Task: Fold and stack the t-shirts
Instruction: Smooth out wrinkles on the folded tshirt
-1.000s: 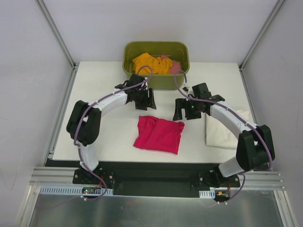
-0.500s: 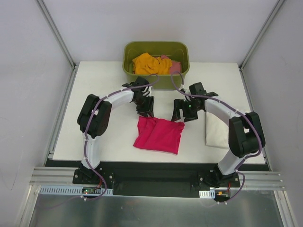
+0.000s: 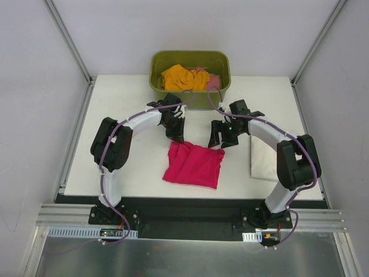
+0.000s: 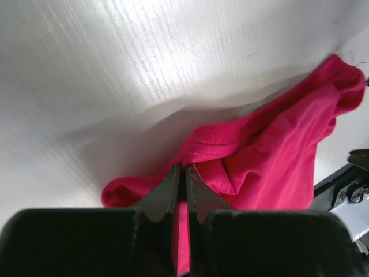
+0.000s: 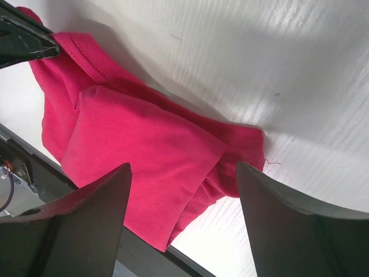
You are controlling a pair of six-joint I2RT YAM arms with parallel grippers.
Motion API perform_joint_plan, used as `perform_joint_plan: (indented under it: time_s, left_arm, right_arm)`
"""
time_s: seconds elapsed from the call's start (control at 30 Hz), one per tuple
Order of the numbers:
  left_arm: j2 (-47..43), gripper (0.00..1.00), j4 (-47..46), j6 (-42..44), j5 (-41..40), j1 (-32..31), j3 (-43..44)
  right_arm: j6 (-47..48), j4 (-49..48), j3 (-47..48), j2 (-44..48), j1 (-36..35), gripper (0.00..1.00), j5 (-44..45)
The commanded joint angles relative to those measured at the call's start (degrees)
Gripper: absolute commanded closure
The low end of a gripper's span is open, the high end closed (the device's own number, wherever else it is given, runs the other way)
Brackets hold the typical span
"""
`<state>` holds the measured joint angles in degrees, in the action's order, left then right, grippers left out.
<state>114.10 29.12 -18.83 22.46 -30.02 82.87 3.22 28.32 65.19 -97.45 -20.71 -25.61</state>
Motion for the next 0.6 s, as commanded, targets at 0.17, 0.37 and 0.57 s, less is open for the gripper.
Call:
perform_joint_plan:
  time_s: [0.17,0.37,0.57]
  left_arm:
    - [-8.81,1.0,0.76,1.52,0.57,-1.18,1.07]
    - [-9.52,0.92,0.85,1.25,-1.01,-1.27,-0.08]
    - [-6.79,0.79,1.46,1.08,-2.86,-1.27,1.5]
  right_arm:
    - [0.56,-0.81,3.45,-1.08,0.06,0.24,-1.46]
    - [0.64,-0.28,3.8,-3.09,-0.73,0.24,-1.38]
    - [-0.23,-0.19,5.56,-5.29,-0.91,0.26,-1.73]
